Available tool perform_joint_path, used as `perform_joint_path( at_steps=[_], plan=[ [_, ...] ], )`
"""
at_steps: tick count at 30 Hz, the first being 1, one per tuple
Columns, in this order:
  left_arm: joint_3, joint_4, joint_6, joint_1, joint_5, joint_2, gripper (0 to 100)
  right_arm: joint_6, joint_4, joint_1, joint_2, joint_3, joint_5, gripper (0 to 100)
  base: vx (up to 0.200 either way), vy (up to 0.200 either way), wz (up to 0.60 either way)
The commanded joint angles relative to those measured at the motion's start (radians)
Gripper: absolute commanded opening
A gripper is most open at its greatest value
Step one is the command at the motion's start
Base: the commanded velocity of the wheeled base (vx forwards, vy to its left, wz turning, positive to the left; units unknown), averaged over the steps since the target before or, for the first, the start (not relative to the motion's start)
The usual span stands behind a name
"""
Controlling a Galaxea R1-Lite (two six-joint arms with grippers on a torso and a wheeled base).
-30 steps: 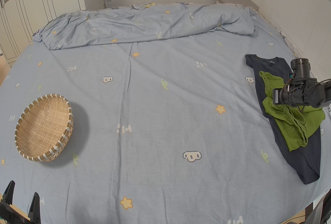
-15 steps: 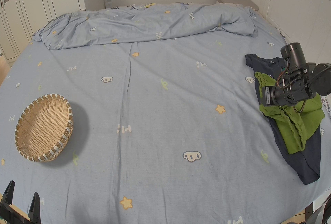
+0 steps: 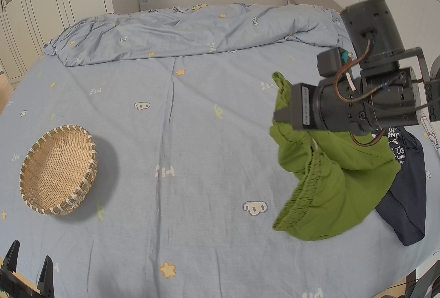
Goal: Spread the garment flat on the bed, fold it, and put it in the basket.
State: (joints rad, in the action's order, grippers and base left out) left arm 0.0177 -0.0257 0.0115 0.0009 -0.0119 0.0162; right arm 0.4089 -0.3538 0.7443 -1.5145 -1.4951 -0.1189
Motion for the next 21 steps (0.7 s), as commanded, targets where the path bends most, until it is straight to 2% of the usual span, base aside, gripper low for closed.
perform_joint_path(
  at_steps=[1, 6, 12, 17, 21],
  plan=[
    [-0.018, 0.000, 0.001, 0.001, 0.000, -0.016, 100, 0.039, 0.049, 0.115, -0.036, -0.083, -0.016, 0, 0.000, 0.000, 0.00],
    [-0.018, 0.000, 0.002, 0.001, 0.000, -0.016, 100, 0.033, 0.122, 0.155, -0.058, -0.079, -0.041, 0, 0.000, 0.000, 0.00],
    [-0.018, 0.000, 0.002, 0.001, 0.000, -0.016, 100, 0.034, 0.147, 0.164, -0.125, -0.082, -0.047, 0, 0.000, 0.000, 0.00],
    [-0.018, 0.000, 0.002, 0.001, 0.000, -0.016, 100, 0.011, 0.314, 0.170, -0.181, -0.076, -0.039, 0, 0.000, 0.000, 0.00],
    [-0.018, 0.000, 0.002, 0.001, 0.000, -0.016, 100, -0.012, 0.368, 0.185, -0.201, -0.065, -0.038, 0, 0.000, 0.000, 0.00]
  ],
)
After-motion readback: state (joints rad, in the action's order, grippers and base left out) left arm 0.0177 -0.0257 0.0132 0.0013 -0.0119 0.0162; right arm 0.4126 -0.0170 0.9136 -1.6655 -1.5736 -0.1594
